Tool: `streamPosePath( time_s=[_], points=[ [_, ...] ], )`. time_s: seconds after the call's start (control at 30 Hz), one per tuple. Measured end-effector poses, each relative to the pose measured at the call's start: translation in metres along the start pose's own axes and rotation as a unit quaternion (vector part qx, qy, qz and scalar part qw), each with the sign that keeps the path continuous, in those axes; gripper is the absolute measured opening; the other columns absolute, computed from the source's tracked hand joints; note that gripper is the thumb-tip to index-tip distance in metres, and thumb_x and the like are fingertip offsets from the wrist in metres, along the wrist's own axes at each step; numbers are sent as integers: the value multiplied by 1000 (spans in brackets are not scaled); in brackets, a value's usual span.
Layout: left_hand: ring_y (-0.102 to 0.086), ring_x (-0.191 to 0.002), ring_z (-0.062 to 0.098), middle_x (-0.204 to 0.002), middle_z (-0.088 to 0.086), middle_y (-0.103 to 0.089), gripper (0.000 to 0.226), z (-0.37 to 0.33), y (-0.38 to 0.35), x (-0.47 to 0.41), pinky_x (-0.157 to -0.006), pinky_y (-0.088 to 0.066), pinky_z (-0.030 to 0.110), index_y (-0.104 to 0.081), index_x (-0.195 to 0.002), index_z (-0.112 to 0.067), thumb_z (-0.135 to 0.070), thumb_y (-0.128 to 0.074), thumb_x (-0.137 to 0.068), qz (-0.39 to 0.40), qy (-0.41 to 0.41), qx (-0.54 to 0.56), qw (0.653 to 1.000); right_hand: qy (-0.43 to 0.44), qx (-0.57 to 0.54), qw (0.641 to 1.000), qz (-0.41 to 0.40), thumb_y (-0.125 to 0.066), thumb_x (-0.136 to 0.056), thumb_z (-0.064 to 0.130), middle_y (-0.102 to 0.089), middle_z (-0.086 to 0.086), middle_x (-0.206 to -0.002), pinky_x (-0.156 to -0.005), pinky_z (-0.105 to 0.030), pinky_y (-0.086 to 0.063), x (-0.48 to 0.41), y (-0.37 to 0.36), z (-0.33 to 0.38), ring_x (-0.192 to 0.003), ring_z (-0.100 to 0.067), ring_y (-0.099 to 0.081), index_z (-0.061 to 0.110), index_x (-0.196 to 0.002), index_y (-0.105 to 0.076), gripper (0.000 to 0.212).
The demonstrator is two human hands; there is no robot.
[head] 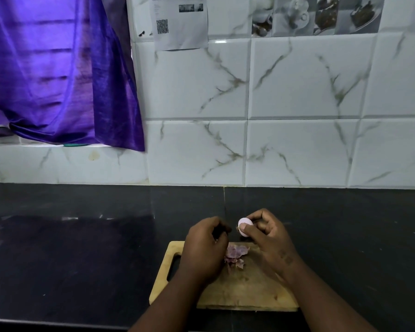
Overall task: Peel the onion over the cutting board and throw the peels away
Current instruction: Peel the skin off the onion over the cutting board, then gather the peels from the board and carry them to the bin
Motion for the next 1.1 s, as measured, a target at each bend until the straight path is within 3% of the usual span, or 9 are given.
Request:
streamPosePath(
  time_s=[0.2,0.37,0.5,0.6,0.7,0.87,0.93,1.03,1.1],
  points=[
    [-53,-76,9,-85,-5,-60,21,-2,-9,-3,-63,-40,24,-58,-88,-20,-11,-48,-105,25,-20,-9,999,0,4,1000,5,-74,-92,11,-76,-15,-84,-70,-28,-55,-1,-1,-4,-75,-14,-70,9,-93,-65,8],
    [-61,-88,4,-93,-12,-66,11,0,-4,-4,-74,-53,26,-70,-98,-24,-25,-61,-105,-11,-41,-40,998,-20,-5,1000,1,-70,-96,19,-75,-9,-86,-67,-22,-55,-6,-4,-12,-79,-12,-69,4,-98,-66,15],
    [-62,-93,9,-100,-4,-70,47,9,-1,-6,-84,-54,39,-75,-103,-19,-51,-40,-110,-22,1,-31,999,-55,7,998,1,-62,-99,43,-73,-10,-104,-85,-36,-56,-11,-5,-26,-96,-20,-68,12,-101,-65,32],
    [-67,-119,13,-131,-5,-74,79,24,-16,-2,-106,-52,42,-73,-130,-27,-77,-20,-100,72,110,68,989,-78,58,995,12,-54,-100,54,-72,-6,-107,-99,-46,-54,-11,-7,-27,-106,-23,-68,17,-100,-64,38],
    [-67,-126,16,-137,-3,-74,99,27,-26,1,-114,-47,47,-73,-133,-31,-92,-9,-87,127,148,87,977,-96,69,993,26,-51,-100,57,-72,-4,-109,-102,-49,-53,-6,-15,-23,-111,-25,-68,18,-100,-63,40],
    [-74,-94,9,-97,-4,-83,100,13,-30,10,-96,-55,38,-83,-107,-36,-94,-7,-81,189,177,139,956,-148,-2,987,61,-48,-104,52,-73,-7,-97,-71,-28,-62,24,-34,-15,-81,-17,-71,11,-114,-60,44],
    [-75,-88,17,-90,4,-81,103,2,-36,22,-86,-50,36,-81,-114,-34,-98,-8,-80,245,183,190,933,-157,-60,983,68,-48,-104,51,-71,-13,-91,-68,-37,-57,32,-37,-13,-76,-24,-69,5,-114,-57,48],
    [-56,-143,31,-153,15,-60,116,4,-29,30,-112,-39,40,-50,-158,-26,-99,-11,-77,213,229,258,914,-158,-108,982,6,-45,-106,49,-71,-12,-117,-91,-40,-53,29,-21,-10,-107,-27,-66,12,-119,-58,42],
    [-33,-159,26,-171,7,-37,118,6,-17,27,-125,-27,42,-33,-165,-17,-93,-7,-78,156,246,284,914,-160,-97,982,-22,-41,-107,48,-67,-6,-124,-110,-38,-46,22,-12,-9,-121,-23,-62,18,-121,-57,37]
  ],
)
Point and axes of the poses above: each hand's wrist, its own x-axis away from the middle knuckle, its own y-axis out of the back of the hand, z = x × y, the point moved 9 cm from there along -x, towards the middle knuckle
